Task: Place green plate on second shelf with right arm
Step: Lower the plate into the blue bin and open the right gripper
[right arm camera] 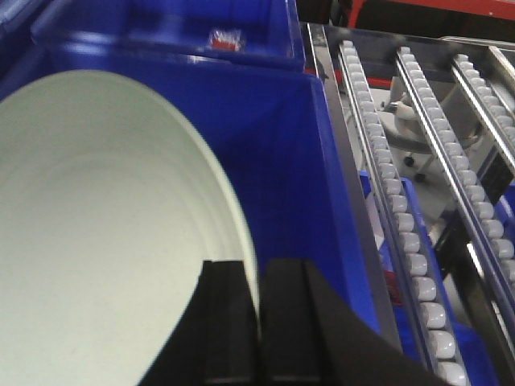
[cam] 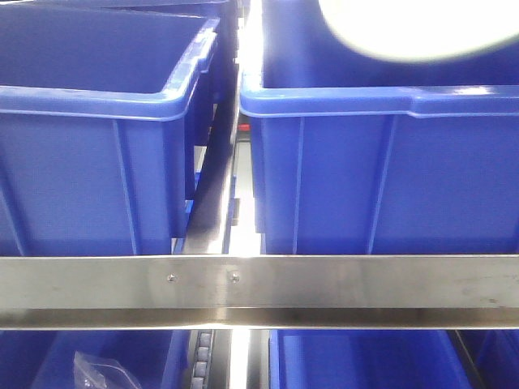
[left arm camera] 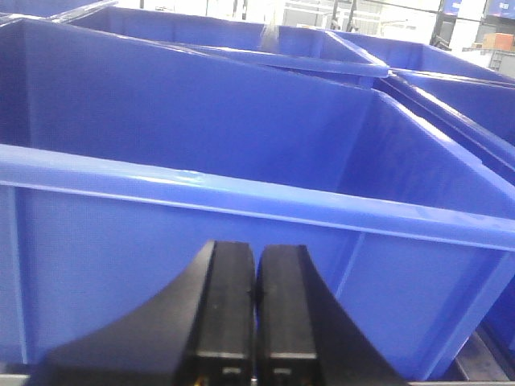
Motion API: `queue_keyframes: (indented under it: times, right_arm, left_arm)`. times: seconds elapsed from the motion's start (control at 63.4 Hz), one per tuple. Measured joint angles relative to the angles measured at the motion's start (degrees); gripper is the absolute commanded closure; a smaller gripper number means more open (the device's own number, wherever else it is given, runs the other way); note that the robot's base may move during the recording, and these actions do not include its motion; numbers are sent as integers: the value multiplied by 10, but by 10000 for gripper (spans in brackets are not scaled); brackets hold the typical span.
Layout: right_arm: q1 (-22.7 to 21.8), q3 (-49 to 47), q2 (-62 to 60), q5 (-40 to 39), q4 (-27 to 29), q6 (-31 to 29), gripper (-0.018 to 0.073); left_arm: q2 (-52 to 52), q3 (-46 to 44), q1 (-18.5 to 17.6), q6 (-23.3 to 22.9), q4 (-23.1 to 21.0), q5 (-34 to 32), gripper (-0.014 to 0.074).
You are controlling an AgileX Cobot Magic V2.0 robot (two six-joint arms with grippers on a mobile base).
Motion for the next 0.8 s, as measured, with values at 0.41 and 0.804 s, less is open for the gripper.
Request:
queue_keyframes:
  times: [0.41, 0.804]
  right_arm:
    - [0, -32, 124, -45, -165, 148, 506]
    - [-26, -76, 177, -40, -218, 245, 167]
  left_arm:
    - [0, 0, 0, 0, 0, 0, 466]
    - [0, 0, 0, 0, 0, 0, 466]
